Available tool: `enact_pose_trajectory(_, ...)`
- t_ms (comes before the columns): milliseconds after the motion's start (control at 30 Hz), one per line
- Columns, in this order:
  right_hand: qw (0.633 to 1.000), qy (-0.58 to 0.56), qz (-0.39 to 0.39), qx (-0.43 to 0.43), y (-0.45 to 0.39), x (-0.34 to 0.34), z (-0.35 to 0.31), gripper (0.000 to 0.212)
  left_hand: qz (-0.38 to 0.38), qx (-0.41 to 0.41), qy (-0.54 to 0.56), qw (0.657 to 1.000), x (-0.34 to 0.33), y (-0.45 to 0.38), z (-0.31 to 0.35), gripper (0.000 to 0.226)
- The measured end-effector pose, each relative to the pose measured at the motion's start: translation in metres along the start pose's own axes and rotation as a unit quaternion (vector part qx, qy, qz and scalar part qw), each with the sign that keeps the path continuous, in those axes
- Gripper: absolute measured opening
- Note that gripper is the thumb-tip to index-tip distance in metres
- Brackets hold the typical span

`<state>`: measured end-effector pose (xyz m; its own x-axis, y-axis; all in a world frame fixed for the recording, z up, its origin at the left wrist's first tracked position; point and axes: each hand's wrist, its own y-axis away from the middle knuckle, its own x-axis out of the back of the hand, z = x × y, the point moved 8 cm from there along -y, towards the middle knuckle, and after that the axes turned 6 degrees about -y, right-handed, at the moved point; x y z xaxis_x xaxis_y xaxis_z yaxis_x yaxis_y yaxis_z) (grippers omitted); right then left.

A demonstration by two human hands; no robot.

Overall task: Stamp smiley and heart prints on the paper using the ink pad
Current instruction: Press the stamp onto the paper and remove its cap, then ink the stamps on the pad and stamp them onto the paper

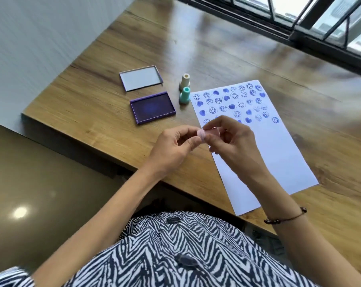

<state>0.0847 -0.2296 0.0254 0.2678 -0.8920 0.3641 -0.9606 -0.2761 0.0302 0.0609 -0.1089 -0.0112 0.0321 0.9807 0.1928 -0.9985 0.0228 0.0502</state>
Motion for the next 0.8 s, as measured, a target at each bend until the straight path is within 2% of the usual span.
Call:
enact_pose_trajectory(67,0.997,0.077,-0.019,0.013,-0.005,-0.010,0.003,0.001,-0.002,0.008,-0.103,0.995,0.006,-0.003,-0.003,0.019)
enact_pose_trajectory(133,0.979,0.192,-0.040,0.049,-0.005,-0.025,0.003,0.008,0.029,0.012,-0.154,0.988,0.022,-0.005,-0.004,0.029)
enact_pose_trajectory(267,0.918,0.368,-0.082,0.127,0.010,-0.055,-0.001,0.011,0.113,0.047,-0.133,0.983,0.056,-0.003,-0.010,0.031)
enact_pose_trajectory(333,0.907,0.388,-0.098,0.132,0.010,-0.056,-0.004,0.015,0.125,0.060,-0.114,0.984,0.058,-0.002,-0.013,0.030)
enact_pose_trajectory(400,0.917,0.368,-0.101,0.112,-0.003,-0.047,-0.009,0.024,0.130,0.064,-0.096,0.985,0.056,-0.002,-0.015,0.029)
enact_pose_trajectory(467,0.927,0.349,-0.055,0.122,-0.032,-0.034,-0.024,0.031,0.138,0.065,-0.077,0.985,0.057,-0.003,-0.017,0.028)
enact_pose_trajectory(533,0.918,0.375,-0.018,0.131,-0.069,-0.028,-0.032,0.031,0.151,0.067,-0.073,0.984,0.061,-0.004,-0.020,0.026)
enact_pose_trajectory(600,0.899,0.416,-0.034,0.131,-0.099,-0.037,-0.030,0.033,0.161,0.069,-0.067,0.982,0.065,-0.004,-0.022,0.024)
enact_pose_trajectory(700,0.894,0.422,-0.065,0.132,-0.115,-0.053,-0.019,0.029,0.174,0.065,-0.043,0.982,0.071,0.000,-0.021,0.020)
enact_pose_trajectory(767,0.901,0.404,-0.045,0.148,-0.111,-0.055,-0.017,0.021,0.188,0.064,-0.017,0.980,0.074,0.003,-0.022,0.022)
enact_pose_trajectory(800,0.917,0.370,-0.018,0.150,-0.108,-0.050,-0.019,0.019,0.199,0.064,-0.003,0.978,0.076,0.005,-0.021,0.022)
